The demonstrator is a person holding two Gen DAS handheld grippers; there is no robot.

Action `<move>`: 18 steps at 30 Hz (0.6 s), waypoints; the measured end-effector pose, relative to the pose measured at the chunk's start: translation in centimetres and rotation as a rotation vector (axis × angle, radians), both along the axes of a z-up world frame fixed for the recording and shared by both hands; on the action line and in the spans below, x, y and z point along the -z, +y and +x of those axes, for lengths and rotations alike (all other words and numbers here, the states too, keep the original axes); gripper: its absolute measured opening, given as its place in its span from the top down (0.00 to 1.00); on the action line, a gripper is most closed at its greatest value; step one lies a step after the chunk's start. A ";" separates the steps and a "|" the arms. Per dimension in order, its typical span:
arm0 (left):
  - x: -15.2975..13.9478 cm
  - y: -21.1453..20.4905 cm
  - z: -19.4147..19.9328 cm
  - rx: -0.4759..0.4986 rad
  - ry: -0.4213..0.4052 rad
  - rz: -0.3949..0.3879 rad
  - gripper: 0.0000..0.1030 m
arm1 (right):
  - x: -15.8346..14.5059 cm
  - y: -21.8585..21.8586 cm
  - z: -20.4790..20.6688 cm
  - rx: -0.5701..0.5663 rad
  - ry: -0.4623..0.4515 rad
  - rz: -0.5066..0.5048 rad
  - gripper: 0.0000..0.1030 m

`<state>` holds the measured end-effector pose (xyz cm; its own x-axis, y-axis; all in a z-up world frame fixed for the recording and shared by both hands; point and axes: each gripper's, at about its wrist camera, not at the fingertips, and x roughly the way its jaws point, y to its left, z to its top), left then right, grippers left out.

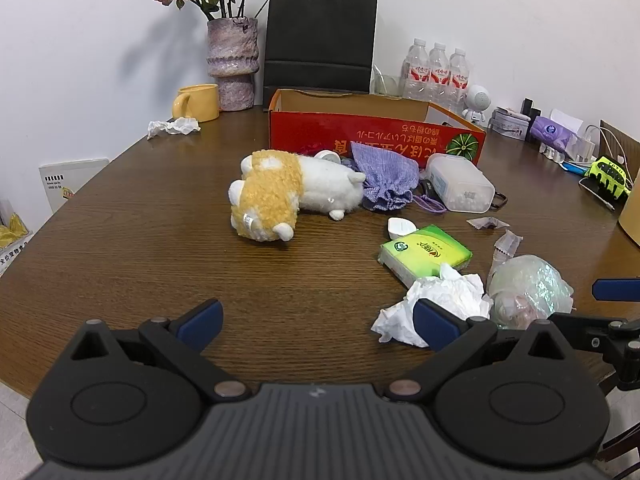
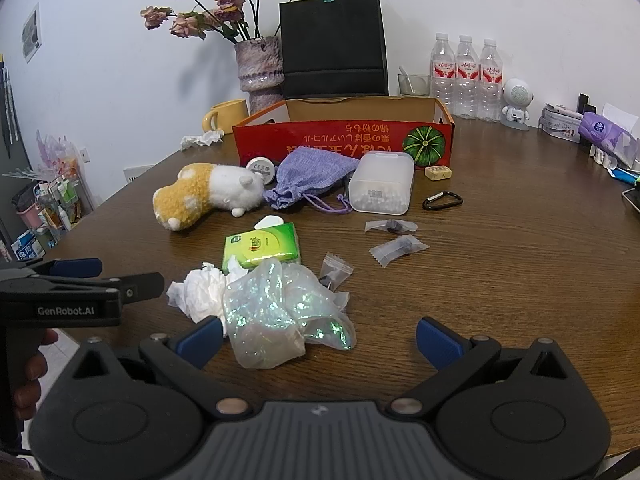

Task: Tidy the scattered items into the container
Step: 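Grasp the crumpled tissue with left tool while right tool grasps the iridescent plastic bag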

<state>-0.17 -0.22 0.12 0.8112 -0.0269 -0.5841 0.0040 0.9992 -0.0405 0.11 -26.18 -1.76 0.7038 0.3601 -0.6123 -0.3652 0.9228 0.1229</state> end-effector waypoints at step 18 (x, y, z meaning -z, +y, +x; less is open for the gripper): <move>0.8 -1.0 0.2 0.044 0.020 0.003 0.00 | 0.3 0.0 0.2 -0.009 0.009 -0.006 0.00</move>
